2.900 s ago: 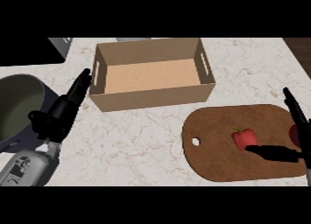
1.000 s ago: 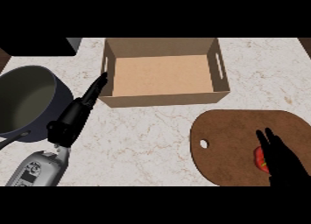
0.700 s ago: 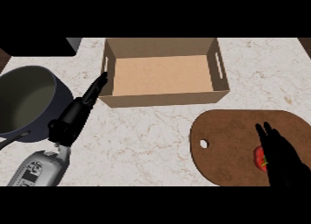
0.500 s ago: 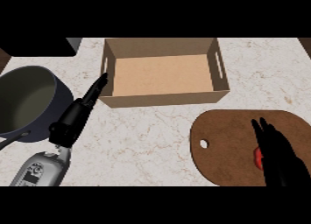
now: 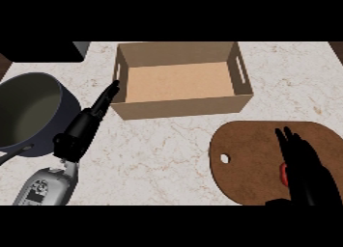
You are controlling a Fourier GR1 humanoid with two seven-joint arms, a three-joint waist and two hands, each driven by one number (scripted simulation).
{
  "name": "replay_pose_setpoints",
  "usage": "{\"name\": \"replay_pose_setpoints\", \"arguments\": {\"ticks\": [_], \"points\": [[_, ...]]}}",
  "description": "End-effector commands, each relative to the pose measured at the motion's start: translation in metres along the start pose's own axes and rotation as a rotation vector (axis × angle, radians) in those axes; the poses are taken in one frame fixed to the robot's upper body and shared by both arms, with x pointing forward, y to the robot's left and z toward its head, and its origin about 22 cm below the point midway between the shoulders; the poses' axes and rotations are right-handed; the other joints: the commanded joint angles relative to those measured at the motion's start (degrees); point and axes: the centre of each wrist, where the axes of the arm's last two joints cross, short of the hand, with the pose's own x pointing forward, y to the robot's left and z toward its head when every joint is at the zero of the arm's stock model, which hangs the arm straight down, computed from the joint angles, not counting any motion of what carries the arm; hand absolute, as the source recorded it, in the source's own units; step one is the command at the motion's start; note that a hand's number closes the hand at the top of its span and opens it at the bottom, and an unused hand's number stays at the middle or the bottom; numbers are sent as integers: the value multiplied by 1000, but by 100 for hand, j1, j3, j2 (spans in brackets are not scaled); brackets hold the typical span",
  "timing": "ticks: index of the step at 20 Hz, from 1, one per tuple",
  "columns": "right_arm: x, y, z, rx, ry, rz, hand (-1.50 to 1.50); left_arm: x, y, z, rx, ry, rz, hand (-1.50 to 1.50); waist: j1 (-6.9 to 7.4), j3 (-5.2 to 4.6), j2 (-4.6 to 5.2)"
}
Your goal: Pick the bell pepper from the cutting board and place it in the cardboard box
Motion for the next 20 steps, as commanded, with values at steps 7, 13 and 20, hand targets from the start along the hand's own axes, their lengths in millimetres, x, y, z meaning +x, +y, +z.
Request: {"name": "replay_pose_setpoints", "arguments": {"ticks": [7,13,20], "points": [[-10,31,-20,72,28,30,-150,-12,8,9,-18,49,10,0,8,-14,22],[-14,41,-39,75,41,27,-150,-2,9,-9,-17,24,18,0,11,-13,27],[-26,26,-20,67,70,106,-150,-18,-3,17,-20,44,21,0,3,-15,18]]}}
